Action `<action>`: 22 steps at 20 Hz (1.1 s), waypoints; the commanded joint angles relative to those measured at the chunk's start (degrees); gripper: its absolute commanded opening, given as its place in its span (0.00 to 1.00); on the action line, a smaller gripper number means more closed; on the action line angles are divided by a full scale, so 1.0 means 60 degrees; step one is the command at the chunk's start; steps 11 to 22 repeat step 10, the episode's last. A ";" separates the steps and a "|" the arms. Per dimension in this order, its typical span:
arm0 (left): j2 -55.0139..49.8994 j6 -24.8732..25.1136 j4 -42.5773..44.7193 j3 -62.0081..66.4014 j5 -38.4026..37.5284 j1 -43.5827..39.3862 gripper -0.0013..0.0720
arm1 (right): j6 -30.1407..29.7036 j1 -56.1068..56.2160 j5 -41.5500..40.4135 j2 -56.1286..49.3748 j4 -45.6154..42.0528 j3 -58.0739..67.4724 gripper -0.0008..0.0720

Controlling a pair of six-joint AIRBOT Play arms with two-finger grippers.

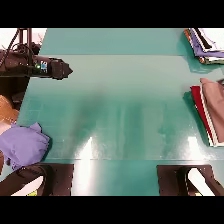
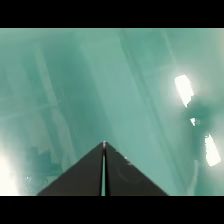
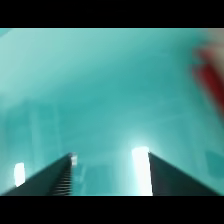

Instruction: Fold the shirts.

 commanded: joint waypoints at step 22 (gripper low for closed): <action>-0.0004 -0.0015 -0.0004 0.0000 0.0834 -0.0004 0.05 | -0.0284 0.4543 -0.1767 0.0022 0.0299 -0.0007 0.03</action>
